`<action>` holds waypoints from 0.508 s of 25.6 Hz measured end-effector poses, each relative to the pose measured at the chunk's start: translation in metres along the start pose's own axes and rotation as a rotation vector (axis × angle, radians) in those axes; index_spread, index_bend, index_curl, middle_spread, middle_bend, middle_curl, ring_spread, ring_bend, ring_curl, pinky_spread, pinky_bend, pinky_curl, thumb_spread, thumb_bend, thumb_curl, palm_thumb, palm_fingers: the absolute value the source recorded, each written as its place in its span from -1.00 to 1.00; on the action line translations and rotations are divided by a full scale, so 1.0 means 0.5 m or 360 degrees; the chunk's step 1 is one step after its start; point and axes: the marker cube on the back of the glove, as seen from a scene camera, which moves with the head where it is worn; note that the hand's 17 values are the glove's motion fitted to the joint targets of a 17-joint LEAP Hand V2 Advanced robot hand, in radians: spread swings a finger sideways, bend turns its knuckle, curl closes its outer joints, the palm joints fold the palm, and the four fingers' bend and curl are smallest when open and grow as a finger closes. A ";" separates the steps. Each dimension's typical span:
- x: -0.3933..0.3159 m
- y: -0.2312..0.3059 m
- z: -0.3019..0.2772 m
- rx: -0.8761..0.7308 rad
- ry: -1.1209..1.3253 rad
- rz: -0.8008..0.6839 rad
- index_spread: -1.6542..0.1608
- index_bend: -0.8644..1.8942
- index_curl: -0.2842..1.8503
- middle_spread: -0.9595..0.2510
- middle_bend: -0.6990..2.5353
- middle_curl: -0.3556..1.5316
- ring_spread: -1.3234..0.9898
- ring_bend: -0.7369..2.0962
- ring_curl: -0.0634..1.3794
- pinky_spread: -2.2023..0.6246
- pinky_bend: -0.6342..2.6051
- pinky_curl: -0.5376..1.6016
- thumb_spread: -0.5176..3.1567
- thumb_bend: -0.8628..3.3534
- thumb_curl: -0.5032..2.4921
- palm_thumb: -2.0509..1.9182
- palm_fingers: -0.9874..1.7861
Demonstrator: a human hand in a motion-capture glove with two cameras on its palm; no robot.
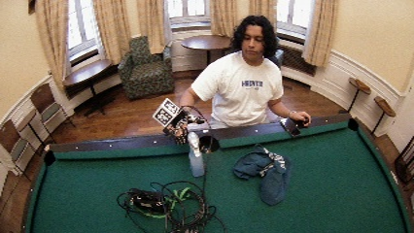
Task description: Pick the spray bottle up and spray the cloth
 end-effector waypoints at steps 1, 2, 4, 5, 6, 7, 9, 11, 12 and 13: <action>0.003 -0.007 0.004 0.0002 -0.0052 0.0014 0.37 -0.29 -0.57 0.42 -0.43 -0.23 0.06 -0.14 -0.47 0.71 -0.36 -0.16 -0.24 -0.61 -0.44 0.24 0.04; 0.005 -0.015 0.008 0.0005 -0.0100 0.0029 0.37 -0.29 -0.57 0.42 -0.43 -0.23 0.06 -0.14 -0.47 0.71 -0.37 -0.16 -0.24 -0.60 -0.44 0.24 0.04; 0.009 -0.034 0.017 0.0008 -0.0189 0.0060 0.37 -0.29 -0.57 0.42 -0.43 -0.23 0.06 -0.14 -0.47 0.70 -0.37 -0.17 -0.24 -0.60 -0.44 0.25 0.05; 0.011 -0.044 0.023 0.0009 -0.0232 0.0077 0.38 -0.29 -0.57 0.42 -0.43 -0.24 0.06 -0.14 -0.47 0.70 -0.37 -0.17 -0.24 -0.60 -0.44 0.26 0.05; 0.013 -0.054 0.029 0.0010 -0.0274 0.0094 0.38 -0.29 -0.57 0.42 -0.43 -0.23 0.06 -0.14 -0.47 0.70 -0.37 -0.17 -0.24 -0.60 -0.44 0.26 0.05; 0.015 -0.065 0.035 0.0011 -0.0314 0.0112 0.38 -0.29 -0.57 0.42 -0.43 -0.23 0.06 -0.14 -0.47 0.70 -0.37 -0.17 -0.24 -0.60 -0.44 0.27 0.05; 0.018 -0.084 0.046 0.0014 -0.0380 0.0144 0.38 -0.29 -0.56 0.42 -0.43 -0.23 0.06 -0.14 -0.47 0.70 -0.38 -0.17 -0.24 -0.60 -0.43 0.28 0.05; 0.021 -0.100 0.056 0.0017 -0.0415 0.0166 0.39 -0.28 -0.56 0.42 -0.43 -0.23 0.06 -0.14 -0.47 0.70 -0.38 -0.17 -0.24 -0.60 -0.43 0.28 0.05; 0.023 -0.108 0.061 0.0017 -0.0421 0.0175 0.39 -0.29 -0.56 0.42 -0.43 -0.23 0.06 -0.14 -0.47 0.70 -0.38 -0.17 -0.24 -0.60 -0.43 0.29 0.05; 0.024 -0.116 0.066 0.0016 -0.0420 0.0182 0.39 -0.28 -0.56 0.42 -0.43 -0.23 0.06 -0.15 -0.47 0.70 -0.39 -0.17 -0.24 -0.59 -0.43 0.30 0.06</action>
